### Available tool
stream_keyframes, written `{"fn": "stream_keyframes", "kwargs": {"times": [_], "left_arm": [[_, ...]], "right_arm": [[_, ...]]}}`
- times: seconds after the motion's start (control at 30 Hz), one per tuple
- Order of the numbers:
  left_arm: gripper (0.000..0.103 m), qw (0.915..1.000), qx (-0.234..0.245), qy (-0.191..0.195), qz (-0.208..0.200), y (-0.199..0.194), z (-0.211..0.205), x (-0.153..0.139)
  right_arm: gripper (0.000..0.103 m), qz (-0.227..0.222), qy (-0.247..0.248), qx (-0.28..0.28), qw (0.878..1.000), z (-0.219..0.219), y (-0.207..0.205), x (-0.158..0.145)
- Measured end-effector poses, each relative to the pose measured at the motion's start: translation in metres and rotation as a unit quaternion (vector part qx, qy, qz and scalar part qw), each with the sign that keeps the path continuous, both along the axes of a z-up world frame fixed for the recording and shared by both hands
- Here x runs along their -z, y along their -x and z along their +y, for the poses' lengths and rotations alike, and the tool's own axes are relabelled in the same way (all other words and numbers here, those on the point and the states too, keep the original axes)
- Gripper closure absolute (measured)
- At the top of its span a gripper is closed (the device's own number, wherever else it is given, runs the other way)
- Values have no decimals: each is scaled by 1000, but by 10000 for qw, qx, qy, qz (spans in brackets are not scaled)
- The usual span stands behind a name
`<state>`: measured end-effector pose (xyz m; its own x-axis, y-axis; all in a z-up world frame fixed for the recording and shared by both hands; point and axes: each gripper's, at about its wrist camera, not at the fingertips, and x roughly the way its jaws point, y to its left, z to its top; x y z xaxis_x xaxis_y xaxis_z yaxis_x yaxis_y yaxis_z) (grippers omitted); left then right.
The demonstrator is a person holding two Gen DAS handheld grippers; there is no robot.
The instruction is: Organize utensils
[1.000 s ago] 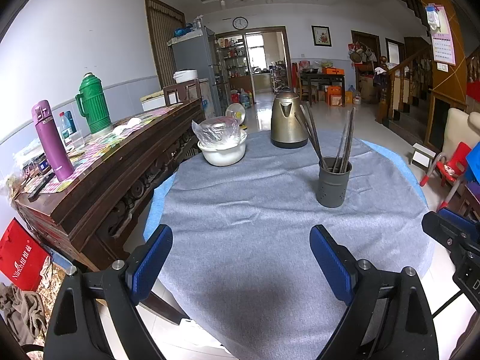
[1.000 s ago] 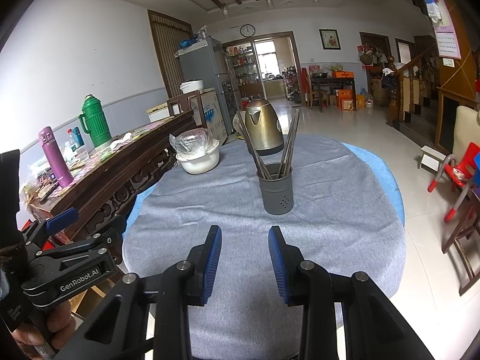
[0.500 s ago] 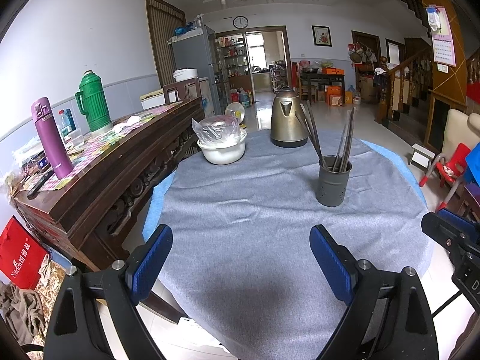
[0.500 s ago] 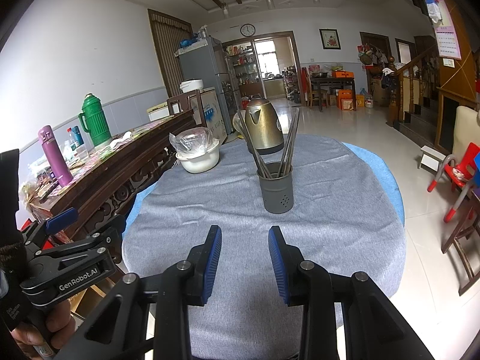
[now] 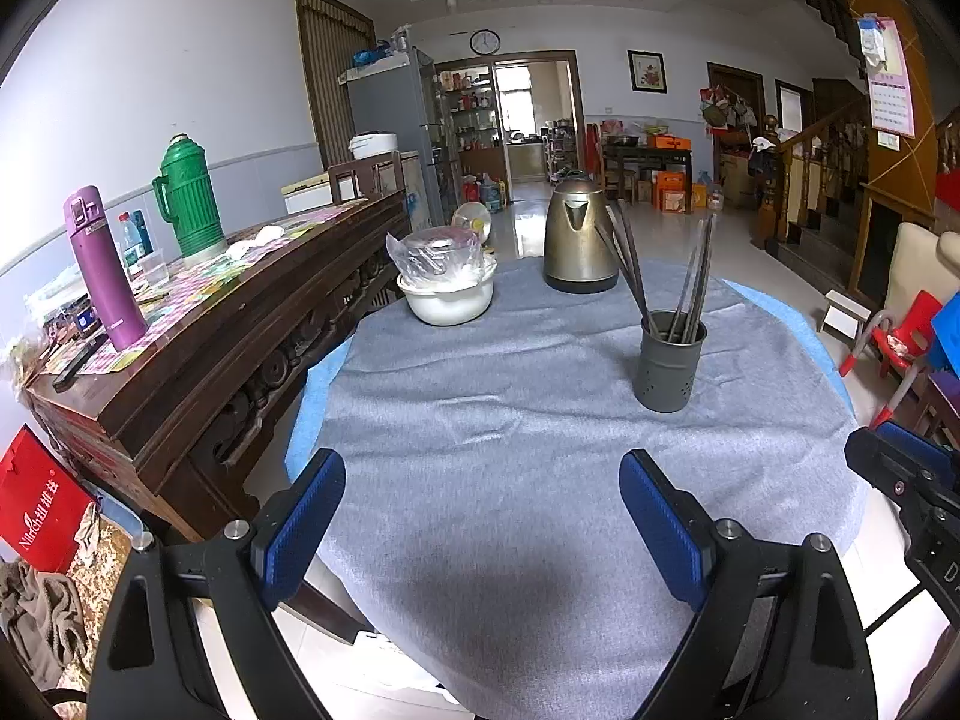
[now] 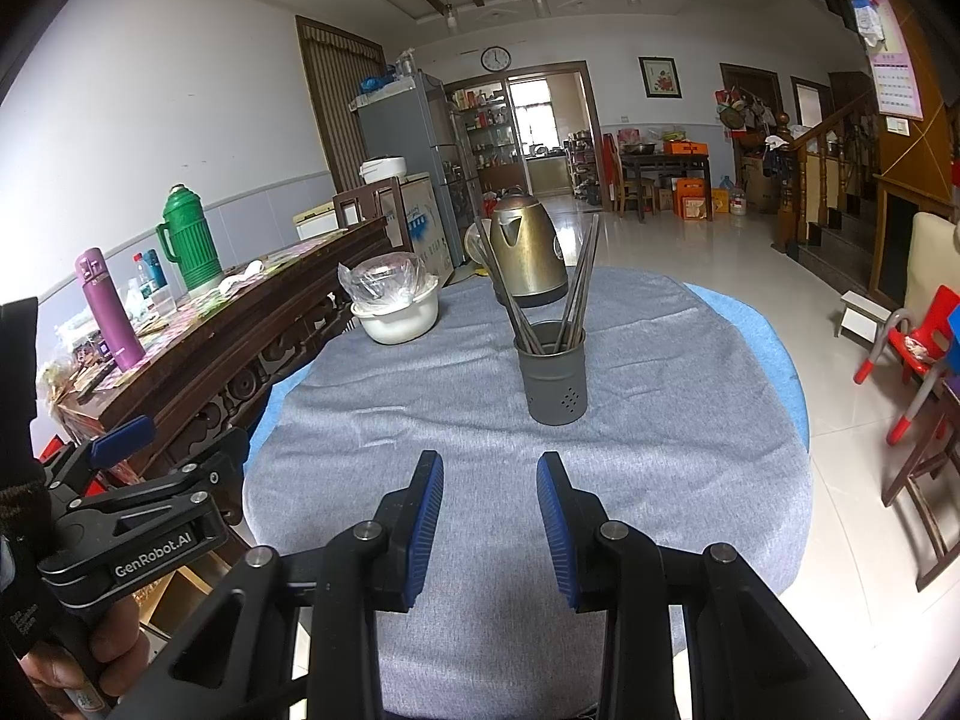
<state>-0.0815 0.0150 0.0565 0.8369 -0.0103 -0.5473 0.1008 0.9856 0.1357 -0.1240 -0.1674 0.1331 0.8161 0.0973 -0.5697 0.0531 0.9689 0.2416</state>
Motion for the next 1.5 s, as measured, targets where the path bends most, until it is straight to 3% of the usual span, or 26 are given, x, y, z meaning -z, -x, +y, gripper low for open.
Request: {"fn": "stream_keyframes", "kwargs": {"times": [1.5], "left_arm": [[10,9997,-205,144,6,1,9,4]], "right_arm": [[67,-53,154,-50,9999,17,-6,-4]]}}
